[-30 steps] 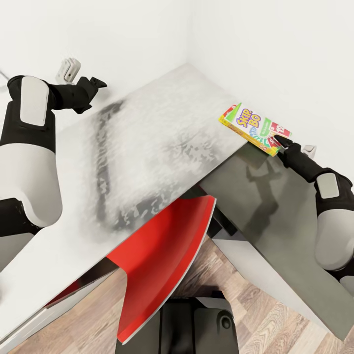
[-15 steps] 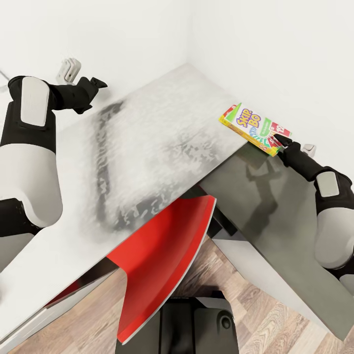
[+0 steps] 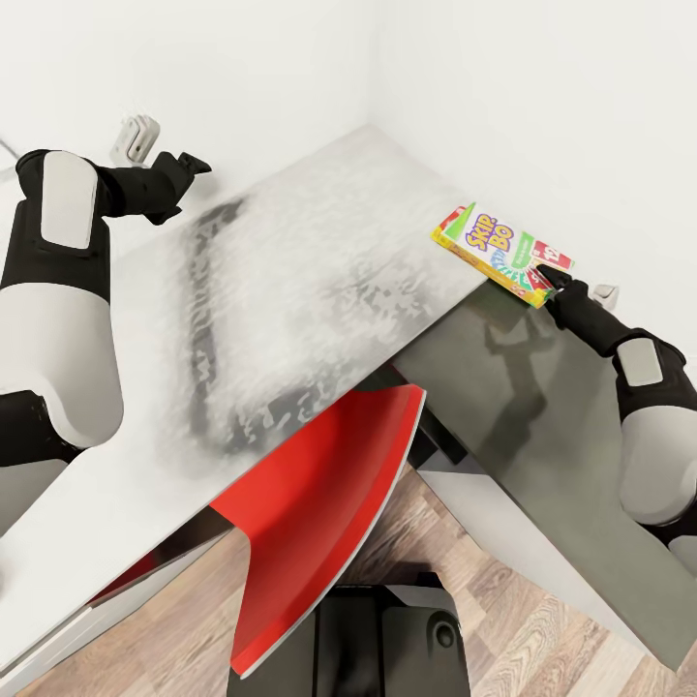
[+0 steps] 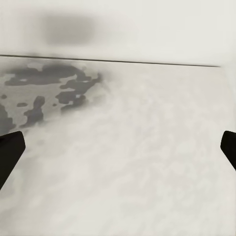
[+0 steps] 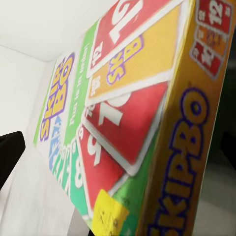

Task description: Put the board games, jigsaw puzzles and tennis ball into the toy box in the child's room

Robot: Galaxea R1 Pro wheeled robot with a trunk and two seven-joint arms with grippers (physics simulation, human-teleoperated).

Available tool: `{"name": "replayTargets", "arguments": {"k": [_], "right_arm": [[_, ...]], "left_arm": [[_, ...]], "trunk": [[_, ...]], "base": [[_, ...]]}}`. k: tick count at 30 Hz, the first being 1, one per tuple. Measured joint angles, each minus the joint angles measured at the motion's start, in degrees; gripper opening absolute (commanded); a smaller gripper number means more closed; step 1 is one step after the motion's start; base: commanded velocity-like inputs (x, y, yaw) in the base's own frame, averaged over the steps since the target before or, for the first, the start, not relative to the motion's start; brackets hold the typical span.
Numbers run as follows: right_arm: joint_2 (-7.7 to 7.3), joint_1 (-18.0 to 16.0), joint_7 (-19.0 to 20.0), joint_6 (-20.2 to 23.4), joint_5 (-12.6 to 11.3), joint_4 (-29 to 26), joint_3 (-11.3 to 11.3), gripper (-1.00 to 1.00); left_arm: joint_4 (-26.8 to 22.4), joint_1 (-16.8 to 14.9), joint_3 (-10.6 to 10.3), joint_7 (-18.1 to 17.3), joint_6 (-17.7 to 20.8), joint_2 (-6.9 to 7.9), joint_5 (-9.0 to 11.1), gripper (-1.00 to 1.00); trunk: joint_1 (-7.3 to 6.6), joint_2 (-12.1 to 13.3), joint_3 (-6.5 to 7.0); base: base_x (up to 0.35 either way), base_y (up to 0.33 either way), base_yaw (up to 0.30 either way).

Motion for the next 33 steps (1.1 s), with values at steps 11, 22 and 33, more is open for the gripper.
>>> {"name": "replayTargets", "arguments": {"k": [11, 22, 33], "right_arm": [[0.00, -0.81, -0.02, -0.56, 0.03, 1.21, 0.01, 1.00], [0.15, -1.06, -0.02, -0.68, 0.00, 1.48, 0.02, 1.00], [0.20, -1.13, 0.09, -0.69, -0.16, 1.36, 0.00, -1.00]], "left_arm": [[0.00, 0.05, -0.01, 0.00, -0.01, 0.00, 0.00, 1.00], [0.00, 0.06, -0.01, 0.00, -0.01, 0.00, 0.00, 1.00], [0.00, 0.37, -0.02, -0.06, -0.04, 0.00, 0.00, 1.00]], "trunk": [[0.00, 0.00, 0.00], [0.00, 0.00, 0.00], [0.00, 0.00, 0.00]], "base": [[0.000, 0.000, 0.000], [0.000, 0.000, 0.000], [0.000, 0.000, 0.000]]}}
